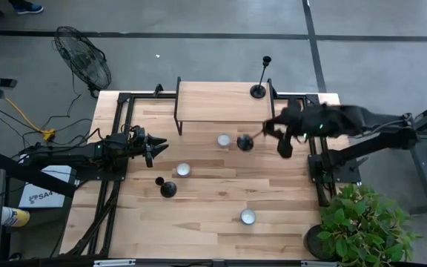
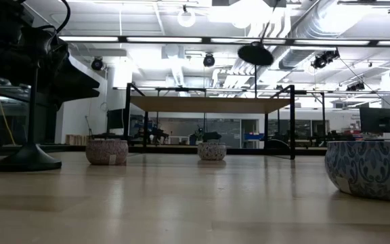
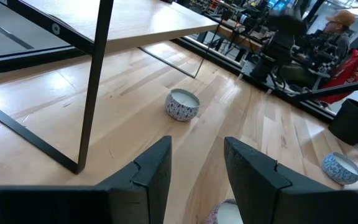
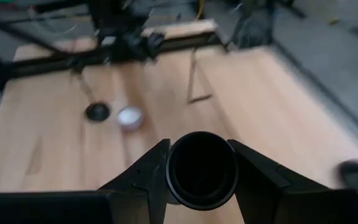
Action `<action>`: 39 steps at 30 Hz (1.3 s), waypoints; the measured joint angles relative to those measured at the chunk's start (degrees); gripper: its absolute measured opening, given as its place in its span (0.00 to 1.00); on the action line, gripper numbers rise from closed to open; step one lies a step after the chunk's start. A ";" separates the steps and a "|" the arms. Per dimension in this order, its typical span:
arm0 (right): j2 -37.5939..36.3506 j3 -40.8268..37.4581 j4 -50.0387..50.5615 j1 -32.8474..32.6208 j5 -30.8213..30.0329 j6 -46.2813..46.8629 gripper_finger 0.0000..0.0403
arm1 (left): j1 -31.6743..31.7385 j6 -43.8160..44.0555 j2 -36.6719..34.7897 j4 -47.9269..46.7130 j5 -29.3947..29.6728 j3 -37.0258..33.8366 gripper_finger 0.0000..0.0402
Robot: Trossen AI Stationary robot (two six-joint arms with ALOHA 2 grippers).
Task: Pick & Place candle stick holders
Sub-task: Put the right black candle holder on the shelf
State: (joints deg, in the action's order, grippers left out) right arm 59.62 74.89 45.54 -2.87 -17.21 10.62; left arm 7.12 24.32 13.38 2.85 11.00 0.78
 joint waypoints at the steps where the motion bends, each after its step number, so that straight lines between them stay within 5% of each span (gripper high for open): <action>1: 0.17 1.51 0.49 1.33 0.03 -1.17 0.35 | 0.00 0.02 -0.01 0.00 0.00 0.00 0.36; 12: 13.20 21.96 12.95 16.59 5.25 -9.36 0.35 | -0.01 0.02 -0.01 0.00 0.02 0.00 0.36; 20: 25.41 35.30 25.65 22.92 6.81 -6.64 0.35 | 0.01 0.01 -0.01 0.00 0.00 0.00 0.36; 39: 30.41 30.97 26.76 28.12 0.07 2.84 0.35 | 0.00 0.00 -0.01 0.00 0.00 0.00 0.36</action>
State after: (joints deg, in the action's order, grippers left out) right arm 90.04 105.86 72.30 25.25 -17.14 13.47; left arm 7.13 24.32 13.37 2.85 11.00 0.78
